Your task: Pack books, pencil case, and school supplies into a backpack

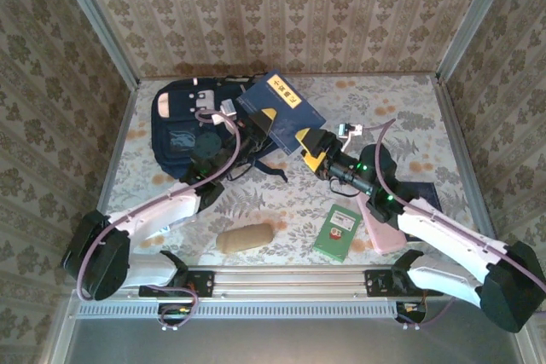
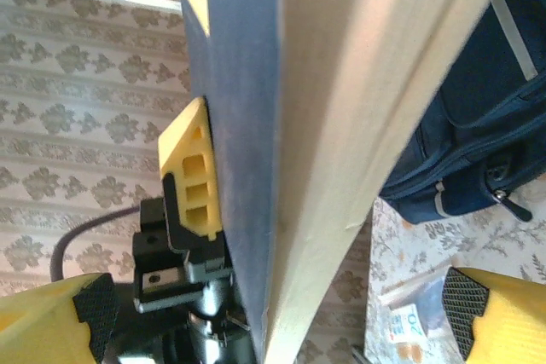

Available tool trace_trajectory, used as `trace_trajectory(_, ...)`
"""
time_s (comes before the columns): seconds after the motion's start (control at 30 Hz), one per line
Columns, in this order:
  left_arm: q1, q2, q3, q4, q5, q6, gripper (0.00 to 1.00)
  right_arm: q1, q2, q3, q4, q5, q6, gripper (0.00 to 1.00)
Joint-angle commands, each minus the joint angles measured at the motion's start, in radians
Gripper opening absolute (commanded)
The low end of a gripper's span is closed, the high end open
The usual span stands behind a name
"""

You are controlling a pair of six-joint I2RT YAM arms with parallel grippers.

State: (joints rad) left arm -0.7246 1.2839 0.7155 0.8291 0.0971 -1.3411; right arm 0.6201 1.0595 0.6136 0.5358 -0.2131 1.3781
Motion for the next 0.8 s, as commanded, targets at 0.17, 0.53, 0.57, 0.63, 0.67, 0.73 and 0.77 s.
trace_trajectory(0.17, -0.033, 0.025, -0.012, 0.147, -0.075, -0.09, 0.0, 0.004, 0.048, 0.009, 0.233, 0.147, 0.014, 0.89)
trace_trajectory(0.53, -0.044, 0.033, -0.011, 0.122, -0.063, -0.11, 0.0, 0.004, 0.139, 0.081, 0.268, 0.144, 0.01, 0.39)
trace_trajectory(0.57, -0.044, 0.035, -0.01, 0.122, -0.06, -0.109, 0.0, 0.004, 0.136, 0.083, 0.257, 0.147, -0.004, 0.33)
trace_trajectory(0.63, -0.042, 0.038, -0.01, 0.115, -0.054, -0.101, 0.0, 0.004, 0.115, 0.087, 0.192, 0.17, -0.048, 0.19)
trace_trajectory(0.67, -0.042, 0.038, -0.011, 0.107, -0.054, -0.097, 0.0, 0.005, 0.101, 0.087, 0.154, 0.187, -0.064, 0.13)
trace_trajectory(0.73, -0.039, 0.038, -0.013, 0.078, -0.052, -0.093, 0.0, 0.001, 0.067, 0.077, 0.095, 0.225, -0.108, 0.02)
trace_trajectory(0.77, -0.035, 0.036, -0.014, 0.064, -0.046, -0.092, 0.0, -0.001, 0.048, 0.073, 0.065, 0.241, -0.121, 0.0)
